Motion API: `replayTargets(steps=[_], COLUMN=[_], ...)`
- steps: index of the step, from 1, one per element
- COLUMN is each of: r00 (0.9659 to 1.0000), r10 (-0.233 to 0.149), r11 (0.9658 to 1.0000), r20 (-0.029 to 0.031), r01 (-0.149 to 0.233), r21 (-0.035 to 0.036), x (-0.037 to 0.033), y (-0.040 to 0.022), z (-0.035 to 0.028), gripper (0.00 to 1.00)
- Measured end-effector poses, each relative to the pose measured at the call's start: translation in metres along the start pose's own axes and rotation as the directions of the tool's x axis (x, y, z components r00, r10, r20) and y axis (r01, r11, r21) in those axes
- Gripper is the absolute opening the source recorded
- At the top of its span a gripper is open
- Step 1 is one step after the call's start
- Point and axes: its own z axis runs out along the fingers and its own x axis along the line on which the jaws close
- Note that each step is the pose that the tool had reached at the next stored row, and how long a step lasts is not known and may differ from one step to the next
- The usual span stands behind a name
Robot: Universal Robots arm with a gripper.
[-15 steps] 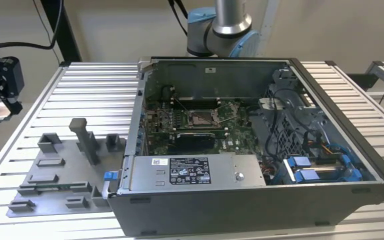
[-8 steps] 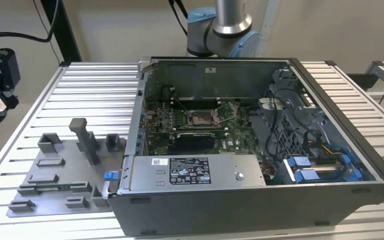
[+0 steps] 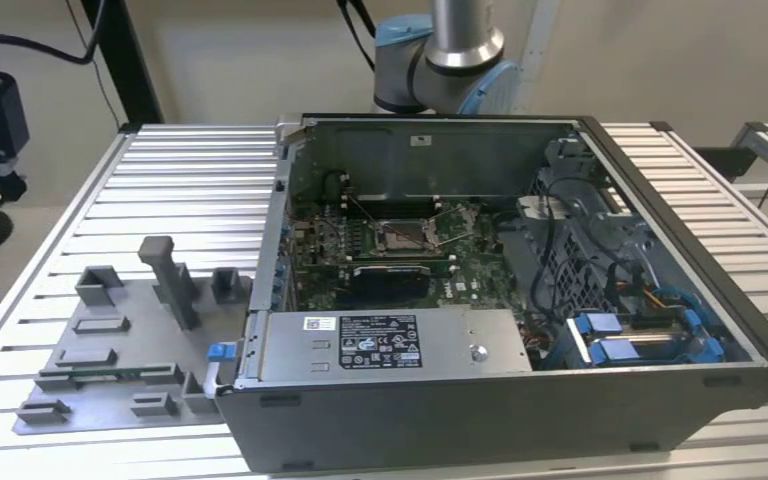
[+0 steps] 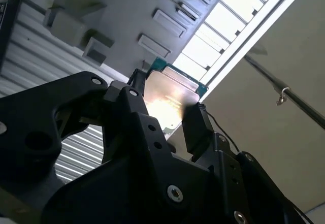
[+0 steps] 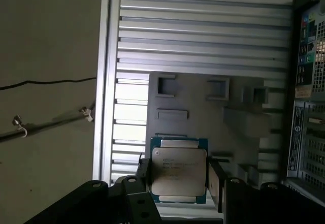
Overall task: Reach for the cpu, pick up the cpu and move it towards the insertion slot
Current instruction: 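Pick up the cpu and move it towards the insertion slot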
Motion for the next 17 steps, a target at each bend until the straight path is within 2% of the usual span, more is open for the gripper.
replayTargets(steps=[5, 17], r00=[1.0, 1.0], r10=[0.0, 0.0], r11=[1.0, 1.0], r20=[0.0001, 0.0001], r01=[0.0, 0.0], r21=[0.0, 0.0], x=[0.0, 0.0], y=[0.0005, 0.0005], z=[-0.0128, -0.014], gripper=[0.0, 0.0])
